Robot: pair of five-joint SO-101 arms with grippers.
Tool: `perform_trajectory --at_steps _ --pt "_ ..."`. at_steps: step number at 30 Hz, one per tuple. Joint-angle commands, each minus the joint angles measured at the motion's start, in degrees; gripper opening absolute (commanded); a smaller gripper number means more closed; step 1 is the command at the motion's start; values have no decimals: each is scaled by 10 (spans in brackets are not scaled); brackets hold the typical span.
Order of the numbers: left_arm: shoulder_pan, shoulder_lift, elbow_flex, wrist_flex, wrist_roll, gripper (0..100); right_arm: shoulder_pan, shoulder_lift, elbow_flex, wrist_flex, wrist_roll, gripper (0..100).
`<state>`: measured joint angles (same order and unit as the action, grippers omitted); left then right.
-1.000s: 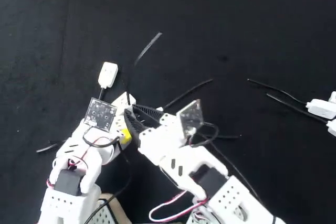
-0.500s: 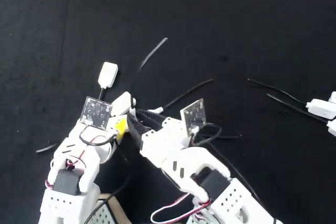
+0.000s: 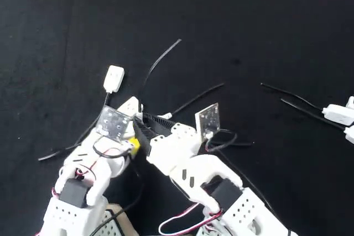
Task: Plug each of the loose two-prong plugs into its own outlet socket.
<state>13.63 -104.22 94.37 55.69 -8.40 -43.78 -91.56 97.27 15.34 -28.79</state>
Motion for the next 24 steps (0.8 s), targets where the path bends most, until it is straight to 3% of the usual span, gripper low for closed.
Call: perform_trajectory --at_steps 1,11,19,24 --pt "6 -4 -46 -15 7 200 3 3 -1 -2 -11 12" --pt "-65 -4 -57 -54 55 200 -33 3 -1 51 -8 12" --pt "-66 -4 -56 -55 55 200 -34 2 -5 68 -5 12" --pt "-66 -3 -54 -62 53 200 -83 2 -4 79 0 12"
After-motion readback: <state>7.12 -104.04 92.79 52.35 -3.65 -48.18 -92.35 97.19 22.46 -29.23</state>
